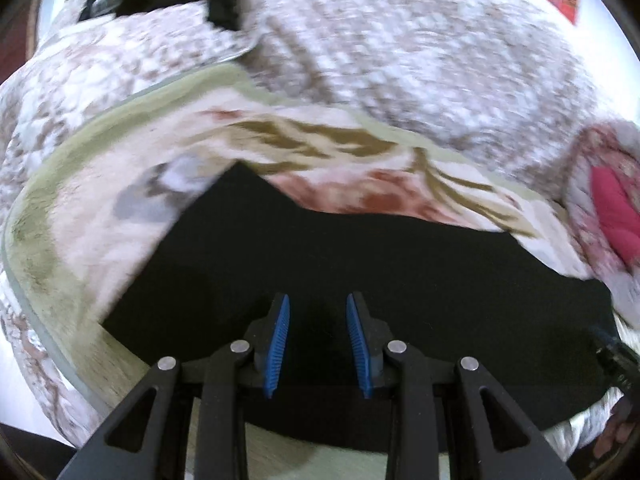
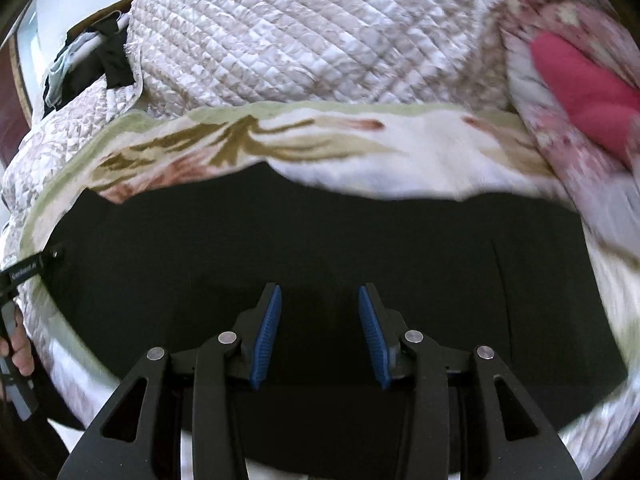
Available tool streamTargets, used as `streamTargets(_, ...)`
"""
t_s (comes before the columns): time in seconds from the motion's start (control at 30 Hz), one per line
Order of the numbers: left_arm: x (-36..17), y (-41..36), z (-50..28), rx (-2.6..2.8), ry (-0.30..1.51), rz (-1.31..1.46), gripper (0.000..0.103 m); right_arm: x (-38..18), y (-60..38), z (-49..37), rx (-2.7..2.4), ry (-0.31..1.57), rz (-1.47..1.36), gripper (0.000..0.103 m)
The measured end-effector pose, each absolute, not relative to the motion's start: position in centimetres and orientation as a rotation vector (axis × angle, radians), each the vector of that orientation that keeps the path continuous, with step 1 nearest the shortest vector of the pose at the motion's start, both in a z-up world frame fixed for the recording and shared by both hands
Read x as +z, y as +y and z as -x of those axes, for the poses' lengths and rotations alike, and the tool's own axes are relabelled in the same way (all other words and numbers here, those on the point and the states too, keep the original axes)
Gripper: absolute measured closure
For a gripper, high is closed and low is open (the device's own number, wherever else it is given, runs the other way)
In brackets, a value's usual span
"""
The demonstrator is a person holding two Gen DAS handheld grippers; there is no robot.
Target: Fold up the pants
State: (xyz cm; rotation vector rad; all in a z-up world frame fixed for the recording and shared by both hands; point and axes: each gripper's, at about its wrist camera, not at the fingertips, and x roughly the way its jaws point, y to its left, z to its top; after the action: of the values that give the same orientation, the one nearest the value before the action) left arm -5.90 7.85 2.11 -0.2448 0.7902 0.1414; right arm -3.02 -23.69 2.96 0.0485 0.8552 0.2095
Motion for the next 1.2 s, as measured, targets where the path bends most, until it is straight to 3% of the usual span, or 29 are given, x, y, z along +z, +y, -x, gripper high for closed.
streamTargets(0.13, 0.6, 5.8, 6.0, 0.091, 0.849, 0.194, 0.063, 1.6, -23.7, 3.5, 0.197, 0.888, -0.039, 0.062)
streamTargets(0.2, 0.7, 5.2, 6.1, 0.102, 0.831, 0.140, 0.063, 1.8, -23.3, 3.3, 0.188, 0.900, -0.019, 0.057)
streamTargets(0.57, 1.0, 5.3, 8.5, 0.132, 0.811, 0.139, 0.063, 1.8, -20.3, 6.0, 0.292, 0.843, 0.021, 0.056)
streamTargets(0.8, 0.7, 5.9, 8.3, 0.159, 0.815, 0.146, 0.063, 1.0, -19.2, 6.1, 0.305, 0.830, 0.070, 0.042)
streamTargets(1.2, 1.1, 8.9, 9.0, 0.261, 0.788, 0.225, 0.063, 1.5, -20.4, 5.9, 0.264, 0.821, 0.027, 0.041)
